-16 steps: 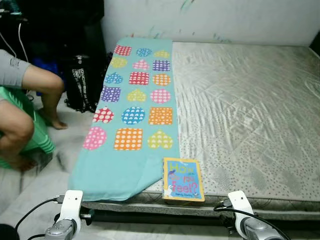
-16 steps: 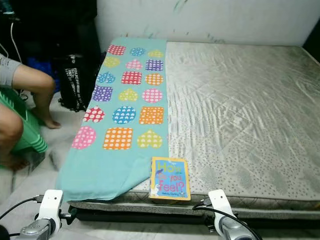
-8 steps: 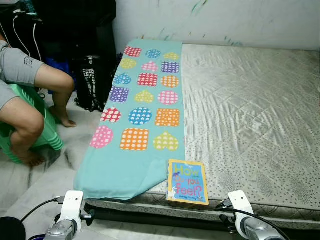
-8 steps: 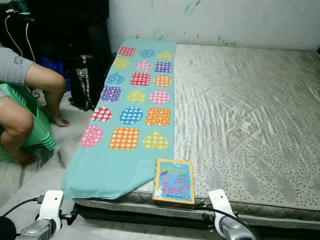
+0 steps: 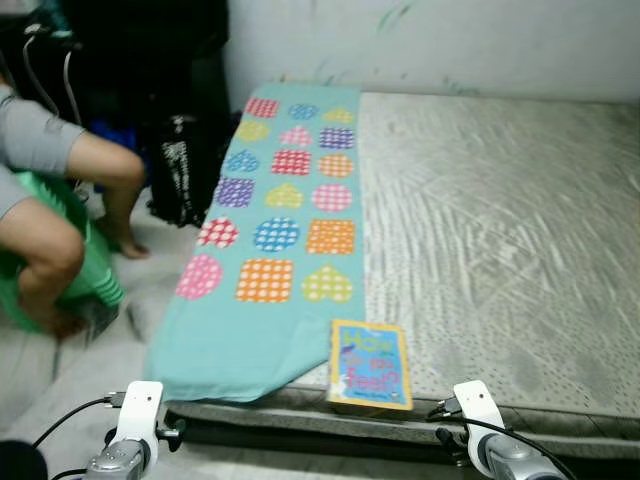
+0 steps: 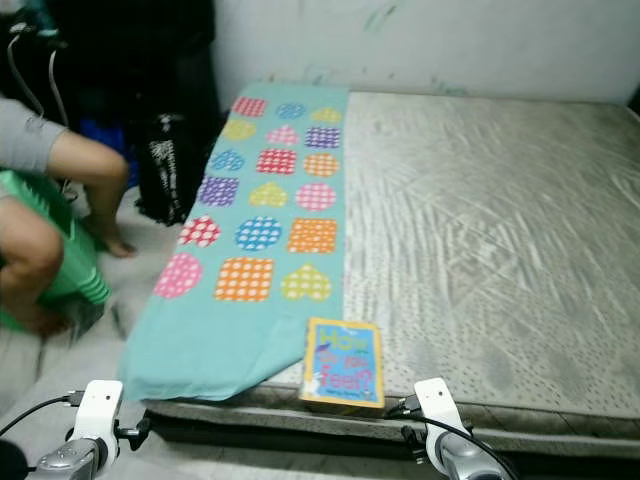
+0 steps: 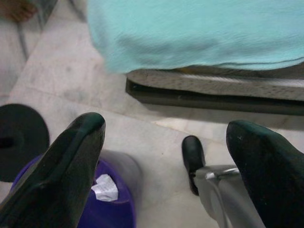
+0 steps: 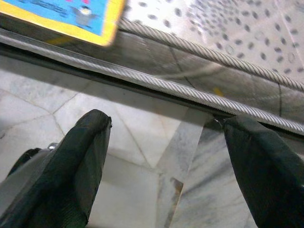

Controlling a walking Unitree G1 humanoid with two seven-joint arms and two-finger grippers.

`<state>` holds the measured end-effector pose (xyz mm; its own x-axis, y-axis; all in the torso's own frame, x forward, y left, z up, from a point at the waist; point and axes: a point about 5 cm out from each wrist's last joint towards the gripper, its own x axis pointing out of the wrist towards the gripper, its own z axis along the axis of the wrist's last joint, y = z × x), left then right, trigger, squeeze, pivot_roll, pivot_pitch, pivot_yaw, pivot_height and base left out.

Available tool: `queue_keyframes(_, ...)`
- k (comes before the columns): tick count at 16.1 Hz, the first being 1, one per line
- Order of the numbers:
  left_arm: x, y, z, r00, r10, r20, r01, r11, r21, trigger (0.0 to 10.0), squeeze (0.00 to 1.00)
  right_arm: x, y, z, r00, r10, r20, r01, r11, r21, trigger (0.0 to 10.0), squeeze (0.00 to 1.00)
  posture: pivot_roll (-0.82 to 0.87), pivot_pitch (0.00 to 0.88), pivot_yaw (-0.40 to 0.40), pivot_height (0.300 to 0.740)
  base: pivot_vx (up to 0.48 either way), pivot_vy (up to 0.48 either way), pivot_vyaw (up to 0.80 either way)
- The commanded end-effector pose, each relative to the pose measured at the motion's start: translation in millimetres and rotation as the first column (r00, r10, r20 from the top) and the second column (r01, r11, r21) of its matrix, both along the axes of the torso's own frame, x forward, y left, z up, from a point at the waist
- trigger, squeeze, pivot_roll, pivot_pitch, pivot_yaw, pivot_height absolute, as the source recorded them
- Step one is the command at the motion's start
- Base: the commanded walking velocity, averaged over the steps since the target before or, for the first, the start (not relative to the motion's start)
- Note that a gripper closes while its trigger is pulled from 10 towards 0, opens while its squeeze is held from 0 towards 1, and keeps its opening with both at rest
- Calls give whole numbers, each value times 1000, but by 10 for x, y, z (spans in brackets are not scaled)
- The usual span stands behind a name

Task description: Clean up the room

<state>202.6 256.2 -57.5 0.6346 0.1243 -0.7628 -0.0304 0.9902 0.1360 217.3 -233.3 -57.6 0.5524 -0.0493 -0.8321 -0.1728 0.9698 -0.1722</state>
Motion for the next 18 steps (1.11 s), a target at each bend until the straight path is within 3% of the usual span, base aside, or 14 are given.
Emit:
queue_keyframes(1,-25,3,-15,1000,-7,-18,7,1000,6,10000,0,-19,-24,-5,1000,6,-14,-6,1000,-7,10000,0,7,62,-14,740,0,-277,0)
queue_keyframes(14,-32,-4,-22,1000,-14,-22,14,1000,9,10000,0,-24,-29,-6,999,27,-19,-28,999,-17,10000,0,5,48,-17,740,0,-289,0)
queue_keyframes(18,-22,-21,-16,1000,-27,-5,27,1000,-8,10000,0,-26,-32,-7,999,26,-18,-27,999,-19,10000,0,4,47,-17,740,0,0,0)
